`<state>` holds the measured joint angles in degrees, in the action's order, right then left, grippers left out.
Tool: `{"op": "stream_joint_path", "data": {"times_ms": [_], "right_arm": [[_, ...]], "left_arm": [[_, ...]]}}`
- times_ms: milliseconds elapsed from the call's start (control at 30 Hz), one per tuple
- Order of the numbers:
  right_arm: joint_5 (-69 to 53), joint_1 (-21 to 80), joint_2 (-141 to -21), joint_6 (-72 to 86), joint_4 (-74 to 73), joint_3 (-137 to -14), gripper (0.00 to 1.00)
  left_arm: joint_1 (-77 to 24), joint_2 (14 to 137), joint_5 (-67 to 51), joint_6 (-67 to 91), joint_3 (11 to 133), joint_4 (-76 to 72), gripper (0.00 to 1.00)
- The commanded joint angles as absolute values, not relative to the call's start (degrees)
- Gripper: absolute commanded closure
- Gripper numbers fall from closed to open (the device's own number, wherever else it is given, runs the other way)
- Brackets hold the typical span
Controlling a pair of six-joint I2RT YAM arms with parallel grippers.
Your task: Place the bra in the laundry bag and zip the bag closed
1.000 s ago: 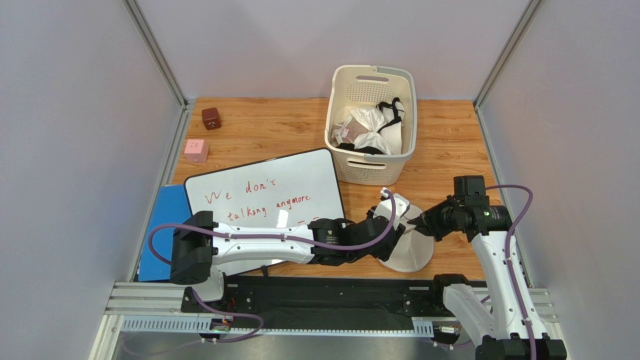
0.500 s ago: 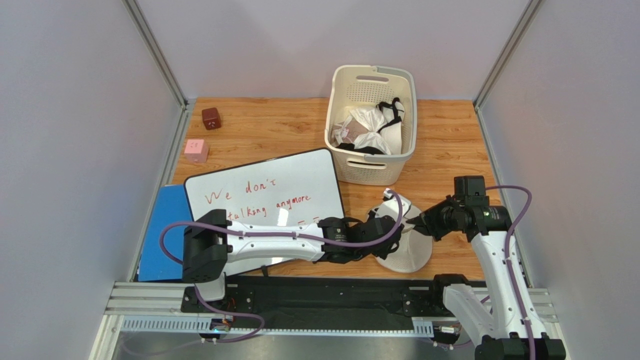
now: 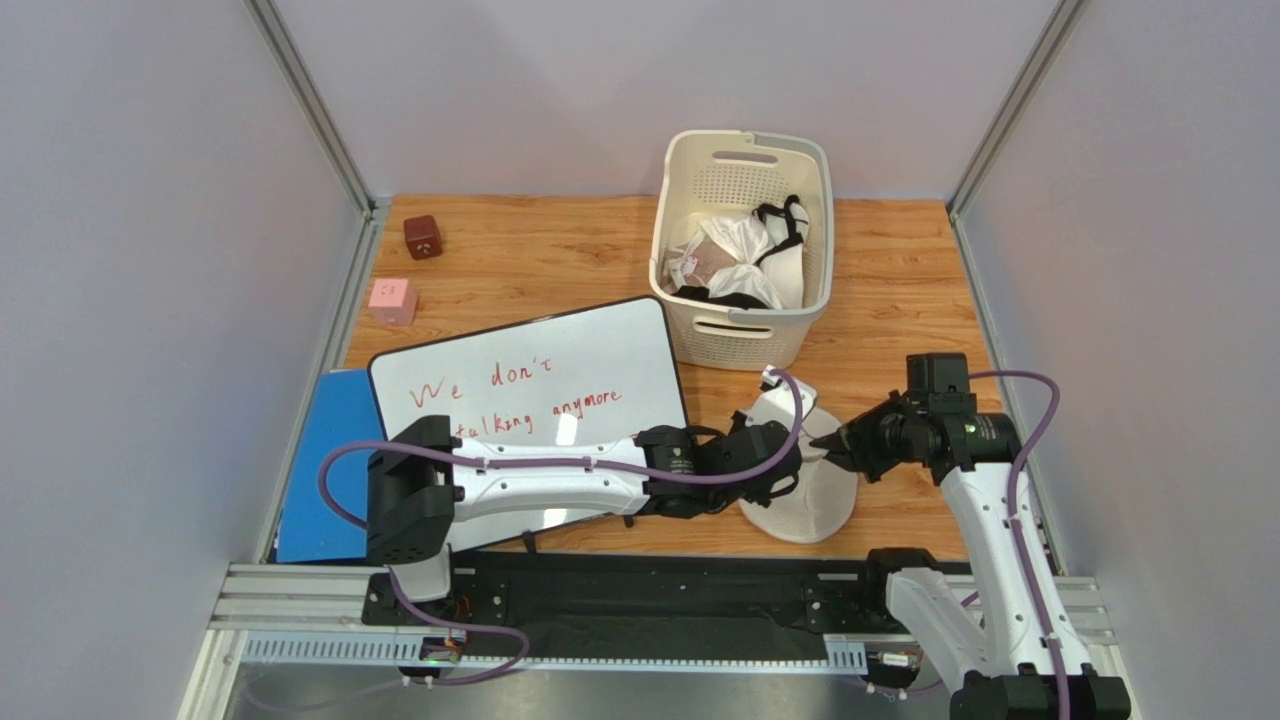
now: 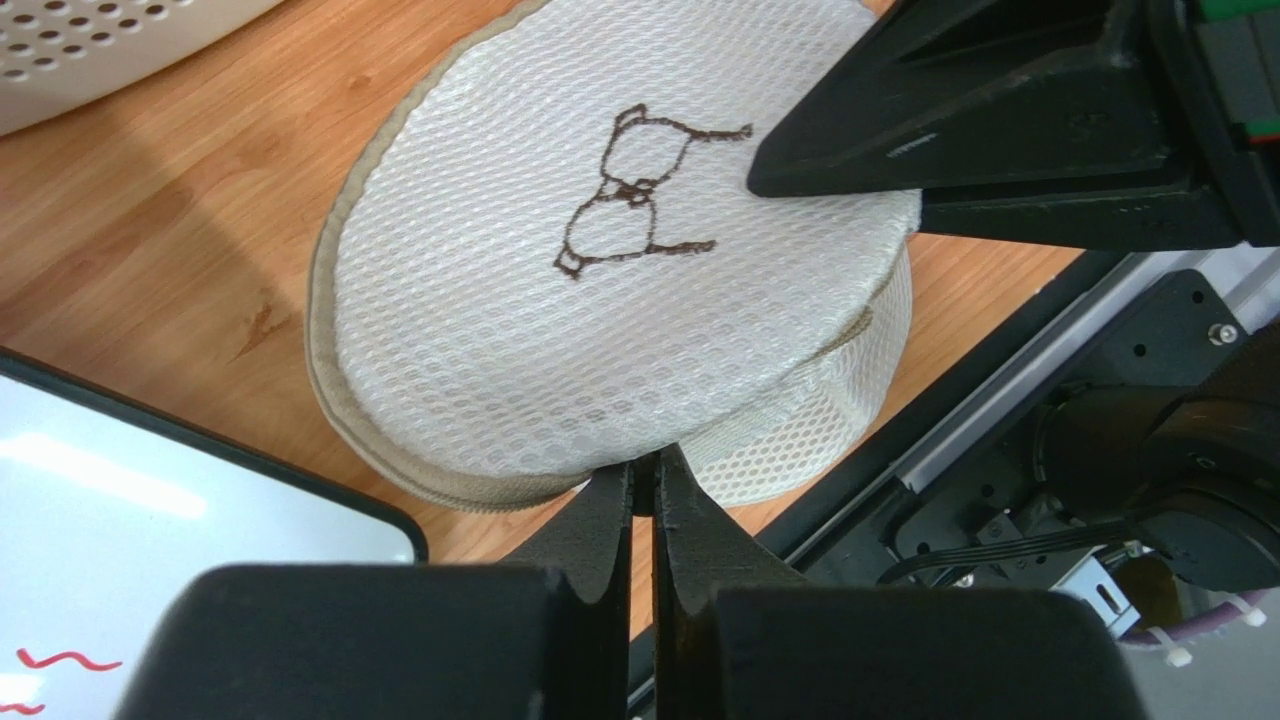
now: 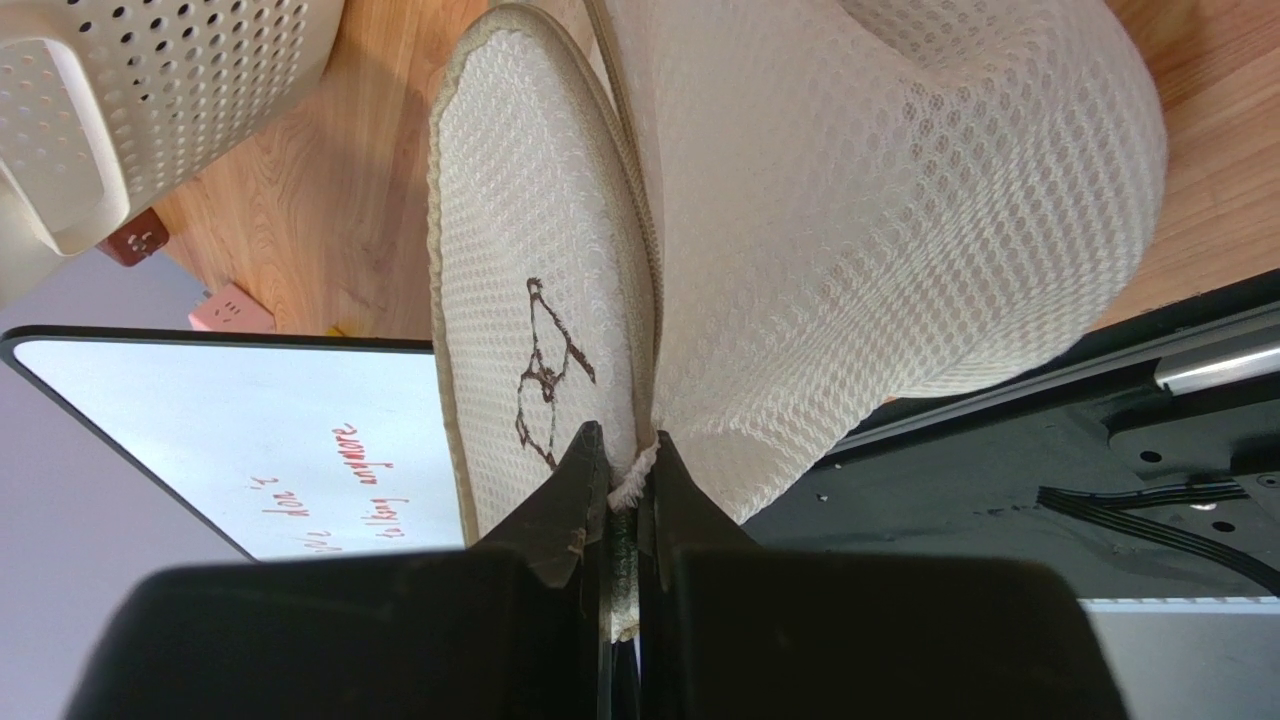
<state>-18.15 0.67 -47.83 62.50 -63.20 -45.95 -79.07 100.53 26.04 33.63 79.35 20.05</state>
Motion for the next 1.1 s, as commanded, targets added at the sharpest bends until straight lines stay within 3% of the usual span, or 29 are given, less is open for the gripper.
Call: {"op": "stream_joint_path", "data": {"times_ms": [0,300,533,667,733,767,867,933,1000,1067], "right_arm": [[-18.8,0.6,-46.2,59.2,-62.7,-45.6,1.00],[-10.9,0.5,-45.2,52.5,-63.2,-48.8,1.00],[-9.1,0.7,-47.0,44.8,-61.2,-51.6,1.00],[-10.4,1.5,-51.5,40.6,-59.8,-54.0,0.97],[-10.5,1.6,-53.3,38.2,-59.4,-55.4,0.89],[-11.0,1.6,-54.8,37.4,-59.4,-55.7,0.75],[-11.5,1.6,-55.9,36.3,-60.8,-56.0,0.52],[-9.7,1.6,-55.1,36.4,-62.1,-55.9,0.44],[-5.2,1.6,-53.2,38.1,-64.9,-56.6,0.17],[-0.1,1.6,-51.9,39.8,-68.4,-58.5,0.07]], "left_arm": [[-77.5,99.8,29.0,33.5,80.6,22.8,1.00],[-77.2,96.9,26.4,28.0,75.1,21.2,1.00],[-77.3,94.3,5.3,21.7,70.1,8.0,1.00],[-77.4,96.7,-0.9,24.2,70.8,1.0,1.00],[-77.3,99.2,-1.7,25.7,72.9,0.5,1.00],[-77.3,100.1,-1.7,26.0,73.9,1.2,1.00],[-77.3,103.1,-0.2,27.6,78.0,4.7,1.00],[-76.9,103.7,2.2,29.3,79.2,5.6,1.00],[-76.5,103.7,3.1,30.8,78.5,5.7,1.00],[-75.6,103.6,3.9,32.9,77.5,6.0,1.00]]}}
